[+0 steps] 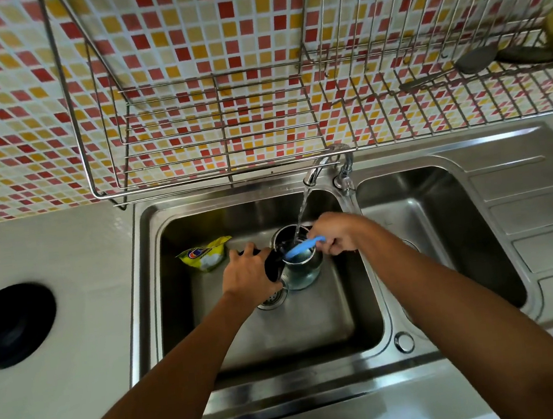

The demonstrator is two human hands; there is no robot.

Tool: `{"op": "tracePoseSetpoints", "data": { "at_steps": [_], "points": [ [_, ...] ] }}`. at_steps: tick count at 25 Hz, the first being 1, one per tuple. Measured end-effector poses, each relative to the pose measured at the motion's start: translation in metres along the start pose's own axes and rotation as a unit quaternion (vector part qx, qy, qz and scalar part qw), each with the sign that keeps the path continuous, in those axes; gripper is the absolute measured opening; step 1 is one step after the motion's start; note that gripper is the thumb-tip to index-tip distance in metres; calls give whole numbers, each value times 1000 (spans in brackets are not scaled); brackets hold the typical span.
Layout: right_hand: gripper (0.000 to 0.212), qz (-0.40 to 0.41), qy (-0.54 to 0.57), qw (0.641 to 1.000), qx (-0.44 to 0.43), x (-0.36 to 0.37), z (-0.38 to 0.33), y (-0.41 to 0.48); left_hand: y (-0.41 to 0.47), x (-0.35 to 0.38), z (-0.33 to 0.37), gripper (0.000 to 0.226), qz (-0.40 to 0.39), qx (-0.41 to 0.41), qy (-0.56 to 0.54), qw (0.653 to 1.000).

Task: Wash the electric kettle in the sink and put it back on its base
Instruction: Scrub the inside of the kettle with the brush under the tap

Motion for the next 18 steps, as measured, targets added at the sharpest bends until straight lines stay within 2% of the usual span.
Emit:
{"op": "tracePoseSetpoints", "data": {
  "at_steps": [2, 4, 7, 9, 12, 14, 18],
  "points": [
    [17, -20, 58, 998, -11, -28, -3, -14, -1, 1, 0, 77, -3, 1, 4, 1000],
    [22, -21, 41, 999, -19, -41, -6, -17, -1, -1, 0, 76, -5, 9, 7, 1000],
    [14, -18, 18, 1000, 6, -7, -3, 0, -2, -2, 2, 72, -6, 17, 8, 1000],
    [18, -10, 38, 999, 28, 28, 2, 13, -3, -4, 3, 69, -7, 23, 15, 1000],
    [18, -32, 197, 980, 25, 41, 7, 8, -3, -3, 1, 68, -6, 22, 17, 1000],
    [12, -61, 321, 945, 2, 27, 14, -5, -3, -4, 1, 67, -5, 25, 18, 1000],
    [17, -136, 437, 889, 4, 24, 45, -22, -7, -9, 5, 70, -2, 27, 26, 999]
  ]
}}
Point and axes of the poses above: each hand's wrist, its own y-axis towards the middle knuckle, its own x-axis out of the palm, z = x × y, the point moved 5 cm from there along y, towards the middle knuckle, and after that the axes turned 6 degrees about x, right-handed, at the moved point
